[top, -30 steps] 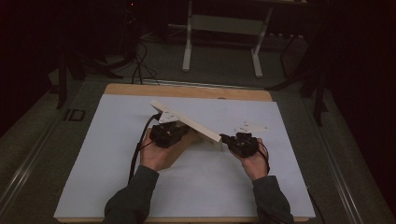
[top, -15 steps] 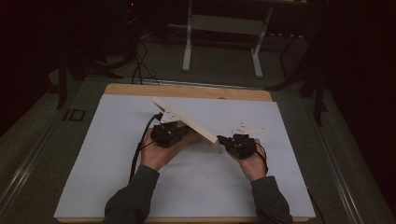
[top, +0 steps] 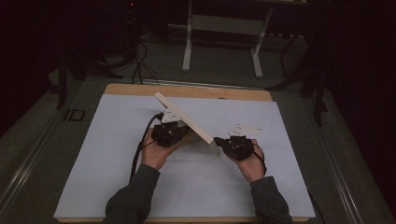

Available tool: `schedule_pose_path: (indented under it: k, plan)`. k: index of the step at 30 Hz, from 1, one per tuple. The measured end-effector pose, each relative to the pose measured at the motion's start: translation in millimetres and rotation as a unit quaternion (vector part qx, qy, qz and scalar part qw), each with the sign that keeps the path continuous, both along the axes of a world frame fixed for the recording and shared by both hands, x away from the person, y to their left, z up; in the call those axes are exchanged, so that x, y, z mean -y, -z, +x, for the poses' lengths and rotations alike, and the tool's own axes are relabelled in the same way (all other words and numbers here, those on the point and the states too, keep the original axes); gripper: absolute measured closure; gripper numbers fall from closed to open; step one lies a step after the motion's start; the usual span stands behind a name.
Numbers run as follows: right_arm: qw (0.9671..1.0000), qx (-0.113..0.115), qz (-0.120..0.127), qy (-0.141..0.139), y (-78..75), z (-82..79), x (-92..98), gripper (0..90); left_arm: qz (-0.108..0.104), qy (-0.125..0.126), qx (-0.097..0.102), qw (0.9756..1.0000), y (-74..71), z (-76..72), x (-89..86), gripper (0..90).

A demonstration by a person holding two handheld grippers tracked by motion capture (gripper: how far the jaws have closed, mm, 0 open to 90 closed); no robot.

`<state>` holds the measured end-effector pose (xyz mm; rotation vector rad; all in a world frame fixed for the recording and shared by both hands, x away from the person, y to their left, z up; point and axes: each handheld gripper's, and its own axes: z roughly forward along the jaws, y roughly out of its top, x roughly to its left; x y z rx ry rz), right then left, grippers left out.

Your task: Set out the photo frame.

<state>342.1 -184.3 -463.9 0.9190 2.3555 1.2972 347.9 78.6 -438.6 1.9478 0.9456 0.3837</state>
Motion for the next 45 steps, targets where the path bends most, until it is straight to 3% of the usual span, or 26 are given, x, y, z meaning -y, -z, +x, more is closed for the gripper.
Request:
schedule_pose_path:
  k: [31,45]
  plan:
    - [0.9984,0.003,-0.013,-0.054,0.1,-10.1,-18.4,90.0,0.003,0.0,-0.01,0.9999,5.4,1.6,5.2,90.0]
    - [0.9977,0.009,-0.019,-0.064,0.3,-12.9,-22.7,90.0,-0.01,0.0,-0.012,0.9999,7.1,4.6,6.8,90.0]
